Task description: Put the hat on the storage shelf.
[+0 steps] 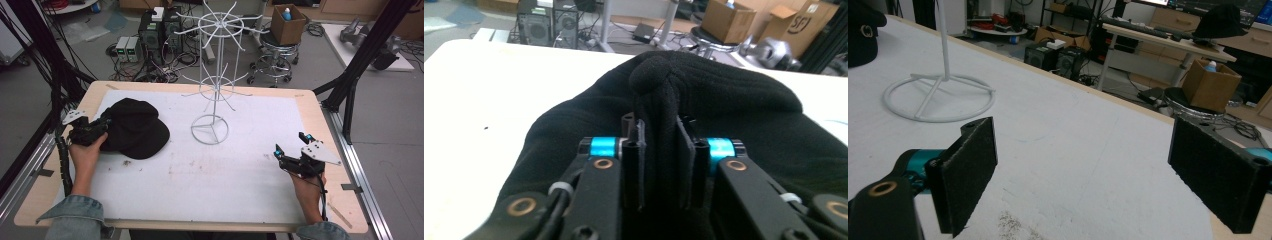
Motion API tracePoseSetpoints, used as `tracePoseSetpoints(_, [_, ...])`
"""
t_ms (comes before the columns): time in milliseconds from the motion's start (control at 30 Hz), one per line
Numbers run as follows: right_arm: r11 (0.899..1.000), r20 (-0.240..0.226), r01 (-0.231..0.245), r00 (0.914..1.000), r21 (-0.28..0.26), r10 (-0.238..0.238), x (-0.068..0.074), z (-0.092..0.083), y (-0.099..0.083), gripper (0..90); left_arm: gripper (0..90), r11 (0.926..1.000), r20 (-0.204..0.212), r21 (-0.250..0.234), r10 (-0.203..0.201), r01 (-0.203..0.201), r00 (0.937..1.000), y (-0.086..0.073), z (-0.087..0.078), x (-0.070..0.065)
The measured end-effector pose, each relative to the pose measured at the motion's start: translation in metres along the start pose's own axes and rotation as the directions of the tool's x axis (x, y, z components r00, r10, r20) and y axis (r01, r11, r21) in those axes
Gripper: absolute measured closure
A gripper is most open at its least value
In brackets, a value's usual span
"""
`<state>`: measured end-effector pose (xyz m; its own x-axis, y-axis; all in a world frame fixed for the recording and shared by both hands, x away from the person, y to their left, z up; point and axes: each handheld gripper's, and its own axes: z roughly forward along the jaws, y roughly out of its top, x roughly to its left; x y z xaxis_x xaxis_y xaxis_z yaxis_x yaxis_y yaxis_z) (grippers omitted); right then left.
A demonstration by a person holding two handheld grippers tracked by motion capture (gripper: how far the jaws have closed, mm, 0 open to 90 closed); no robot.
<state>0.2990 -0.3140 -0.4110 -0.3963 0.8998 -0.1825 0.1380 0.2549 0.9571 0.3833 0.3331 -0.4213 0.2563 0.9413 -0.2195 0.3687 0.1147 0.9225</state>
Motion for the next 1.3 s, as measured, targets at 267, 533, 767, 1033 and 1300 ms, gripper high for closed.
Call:
tracePoseSetpoints(267, [1.000, -0.003, 0.000, 1.0000, 0.000, 0.000, 0.000, 0.000, 0.000, 11.5, 80.2, 0.9931, 0.109, -0.113, -0.019, 0.031, 0.9938, 0.008, -0.012, -0.003])
tracePoseSetpoints(533, [1.000, -0.007, -0.001, 1.0000, 0.004, 0.001, 0.000, 0.000, 0.000, 11.6, 80.3, 0.9790, 0.201, -0.203, 0.028, 0.014, 0.9792, 0.018, -0.020, -0.012])
tracePoseSetpoints(767, [1.000, -0.006, -0.001, 1.0000, 0.003, 0.001, -0.001, 0.000, 0.000, 11.5, 80.3, 0.9669, 0.269, -0.255, 0.061, 0.010, 0.9613, 0.027, -0.026, -0.019])
tracePoseSetpoints(1033, [1.000, -0.008, -0.004, 1.0000, 0.007, 0.004, -0.001, 0.001, -0.001, 11.5, 80.3, 0.9462, 0.335, -0.323, 0.099, 0.016, 0.9369, 0.039, -0.039, -0.024])
tracePoseSetpoints(1300, [1.000, -0.008, -0.004, 1.0000, 0.008, 0.004, -0.001, 0.001, -0.001, 11.5, 80.3, 0.9343, 0.385, -0.356, 0.138, 0.009, 0.9125, 0.057, -0.056, -0.031])
